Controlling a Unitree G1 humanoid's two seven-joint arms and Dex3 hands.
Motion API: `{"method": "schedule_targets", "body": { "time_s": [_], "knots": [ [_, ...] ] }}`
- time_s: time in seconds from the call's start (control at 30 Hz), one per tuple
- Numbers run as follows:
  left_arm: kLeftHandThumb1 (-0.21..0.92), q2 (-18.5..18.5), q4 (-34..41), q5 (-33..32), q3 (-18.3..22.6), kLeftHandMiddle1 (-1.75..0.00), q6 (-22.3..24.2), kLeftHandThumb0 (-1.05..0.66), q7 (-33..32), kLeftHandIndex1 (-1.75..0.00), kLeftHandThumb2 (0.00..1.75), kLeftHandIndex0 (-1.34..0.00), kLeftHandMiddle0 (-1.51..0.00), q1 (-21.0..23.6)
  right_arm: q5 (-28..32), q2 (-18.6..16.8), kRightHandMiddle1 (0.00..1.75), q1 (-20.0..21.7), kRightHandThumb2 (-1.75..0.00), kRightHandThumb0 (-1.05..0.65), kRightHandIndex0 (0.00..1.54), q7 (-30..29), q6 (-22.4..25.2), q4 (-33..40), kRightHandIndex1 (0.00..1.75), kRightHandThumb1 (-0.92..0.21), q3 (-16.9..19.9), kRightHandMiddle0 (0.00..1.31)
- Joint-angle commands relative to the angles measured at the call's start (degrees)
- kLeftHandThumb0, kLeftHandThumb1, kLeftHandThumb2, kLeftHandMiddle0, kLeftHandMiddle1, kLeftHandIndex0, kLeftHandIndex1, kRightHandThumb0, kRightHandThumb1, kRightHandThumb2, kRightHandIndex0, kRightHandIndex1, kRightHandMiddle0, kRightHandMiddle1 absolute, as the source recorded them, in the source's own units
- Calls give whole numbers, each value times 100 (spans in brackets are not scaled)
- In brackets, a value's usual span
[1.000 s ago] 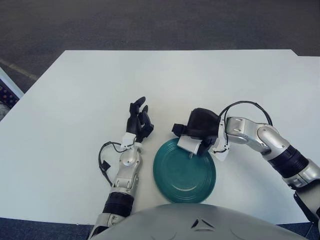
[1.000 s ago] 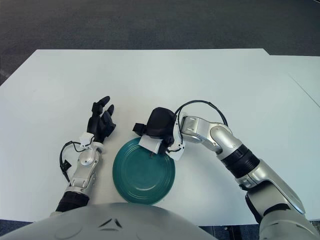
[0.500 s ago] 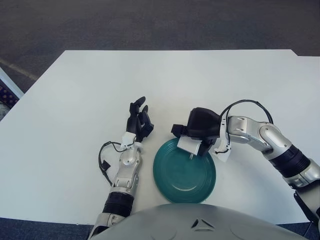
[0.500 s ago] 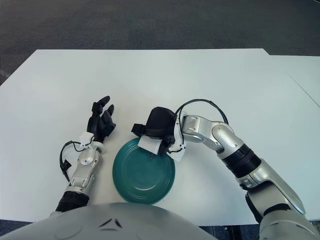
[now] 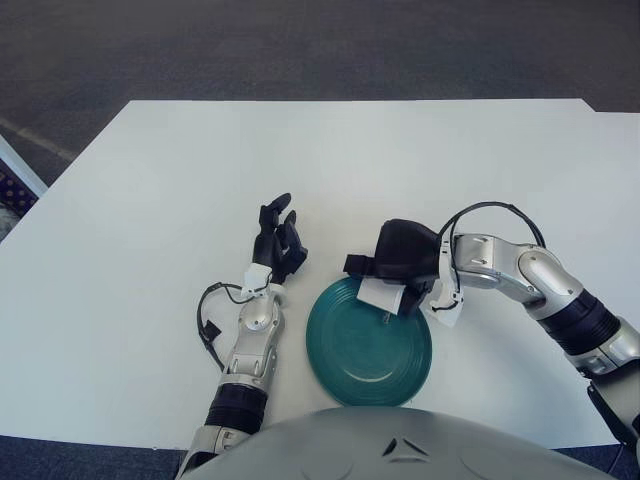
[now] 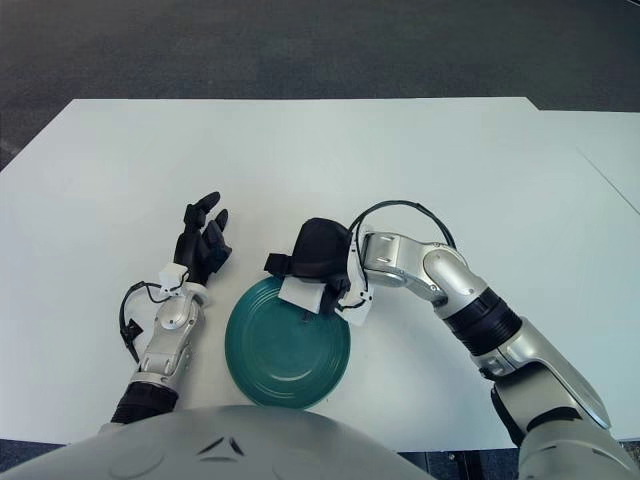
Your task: Put the charger into the plate.
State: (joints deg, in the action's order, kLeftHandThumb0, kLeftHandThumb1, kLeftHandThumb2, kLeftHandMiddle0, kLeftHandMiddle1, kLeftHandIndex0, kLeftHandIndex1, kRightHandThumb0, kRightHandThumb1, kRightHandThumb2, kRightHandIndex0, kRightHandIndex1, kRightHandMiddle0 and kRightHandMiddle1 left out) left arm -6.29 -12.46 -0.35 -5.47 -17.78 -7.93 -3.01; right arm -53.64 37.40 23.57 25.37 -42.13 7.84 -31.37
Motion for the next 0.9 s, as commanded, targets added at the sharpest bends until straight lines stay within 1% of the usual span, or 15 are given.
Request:
{"method": "schedule_targets", "body": {
  "time_s": [0.0, 0.13, 0.37, 0.57, 0.87],
  "knots": [
    [92, -140, -98, -14, 46, 0, 143, -90, -20, -77, 99, 0, -46, -38, -74, -12, 175, -3, -65, -49, 119, 24, -53, 89, 175, -89, -17, 89],
    [92, -134, -85, 16, 41, -1, 173, -88, -37, -77, 99, 0, -47, -35, -72, -29, 175, -33, -66, -50, 119, -57, -114, 70, 175, -90, -29, 90],
    [92, -143, -144, 111, 39, -1, 135, -89, -100, -78, 99, 0, -48, -5, -48, -43, 175, -164, -66, -50, 116, -211, -236, 81, 175, -91, -19, 85],
    [92, -167, -238, 123, 61, -2, 31, -92, -124, -81, 98, 0, -49, 27, 45, -42, 175, -186, -66, -49, 116, -85, -337, 94, 175, -92, -59, 85],
    [92, -168, -357, 107, 95, -2, 27, -94, -164, -86, 97, 0, -50, 112, 140, -106, 175, -326, -67, -50, 118, 179, -196, 205, 175, -92, -81, 86]
  ]
}}
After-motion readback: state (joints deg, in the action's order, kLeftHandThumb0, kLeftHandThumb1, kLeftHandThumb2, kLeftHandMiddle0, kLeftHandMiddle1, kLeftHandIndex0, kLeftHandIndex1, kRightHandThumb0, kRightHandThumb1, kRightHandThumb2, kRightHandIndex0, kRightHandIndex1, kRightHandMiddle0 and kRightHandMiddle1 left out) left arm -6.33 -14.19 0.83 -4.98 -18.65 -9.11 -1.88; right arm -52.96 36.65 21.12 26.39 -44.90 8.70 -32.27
